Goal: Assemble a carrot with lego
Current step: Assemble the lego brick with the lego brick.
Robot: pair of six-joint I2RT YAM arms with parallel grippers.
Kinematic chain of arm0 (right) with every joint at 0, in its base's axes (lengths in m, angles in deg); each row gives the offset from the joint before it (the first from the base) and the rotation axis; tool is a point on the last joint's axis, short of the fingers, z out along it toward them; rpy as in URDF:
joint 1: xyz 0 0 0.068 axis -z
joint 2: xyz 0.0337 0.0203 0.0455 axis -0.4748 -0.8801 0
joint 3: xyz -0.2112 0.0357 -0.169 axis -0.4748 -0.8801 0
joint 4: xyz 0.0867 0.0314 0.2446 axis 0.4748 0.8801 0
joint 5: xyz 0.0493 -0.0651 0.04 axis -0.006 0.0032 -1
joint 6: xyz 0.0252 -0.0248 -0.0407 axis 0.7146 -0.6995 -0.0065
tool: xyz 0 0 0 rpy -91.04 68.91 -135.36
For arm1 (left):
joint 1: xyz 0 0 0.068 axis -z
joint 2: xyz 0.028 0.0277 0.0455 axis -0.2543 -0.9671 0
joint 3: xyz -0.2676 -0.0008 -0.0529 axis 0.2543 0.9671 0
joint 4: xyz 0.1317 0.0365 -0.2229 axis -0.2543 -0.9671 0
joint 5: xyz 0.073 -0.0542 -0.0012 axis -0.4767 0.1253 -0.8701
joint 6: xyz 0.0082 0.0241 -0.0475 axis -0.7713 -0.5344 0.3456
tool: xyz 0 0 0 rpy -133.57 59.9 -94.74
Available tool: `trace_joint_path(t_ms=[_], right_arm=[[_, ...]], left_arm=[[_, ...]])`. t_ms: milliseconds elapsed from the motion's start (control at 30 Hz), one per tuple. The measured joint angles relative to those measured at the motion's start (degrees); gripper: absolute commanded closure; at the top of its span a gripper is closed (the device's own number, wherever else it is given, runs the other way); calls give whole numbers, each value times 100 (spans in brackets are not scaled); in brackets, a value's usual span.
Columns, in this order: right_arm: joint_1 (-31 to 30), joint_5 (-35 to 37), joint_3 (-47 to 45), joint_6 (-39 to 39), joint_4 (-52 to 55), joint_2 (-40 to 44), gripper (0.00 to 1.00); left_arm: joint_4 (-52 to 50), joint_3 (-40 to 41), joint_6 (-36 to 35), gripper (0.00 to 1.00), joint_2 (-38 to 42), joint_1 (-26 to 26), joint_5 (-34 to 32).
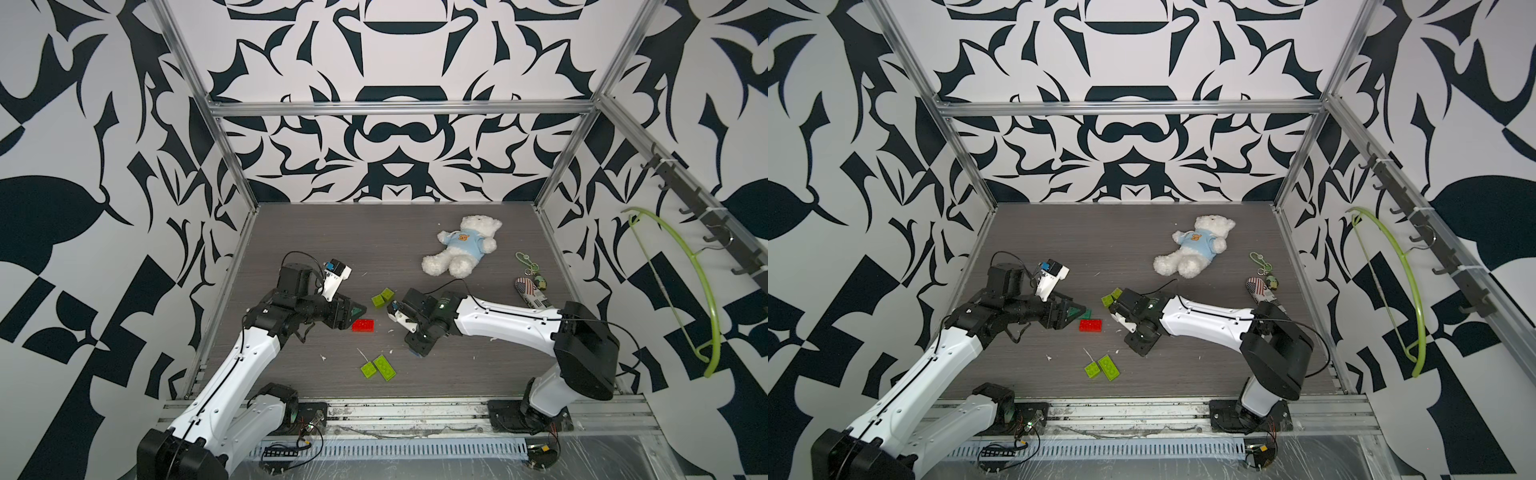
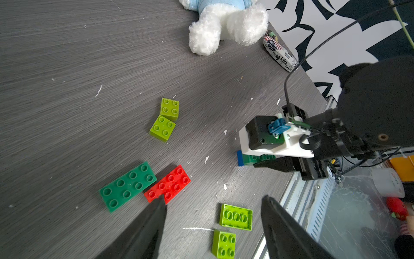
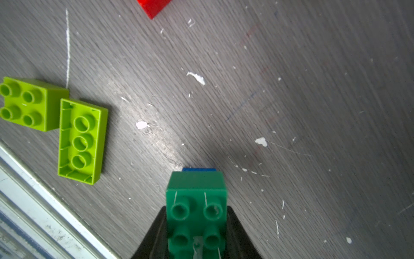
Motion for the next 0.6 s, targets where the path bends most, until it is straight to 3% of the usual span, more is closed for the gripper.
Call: trace_joint_path(t_ms=[267, 600], right_arm=[[-2, 109, 466, 111, 339, -391, 73], [4, 155, 153, 179, 293, 31, 73]], left_arm=[[11, 0, 11, 26, 2, 0, -2], [13, 0, 20, 26, 4, 0, -2]])
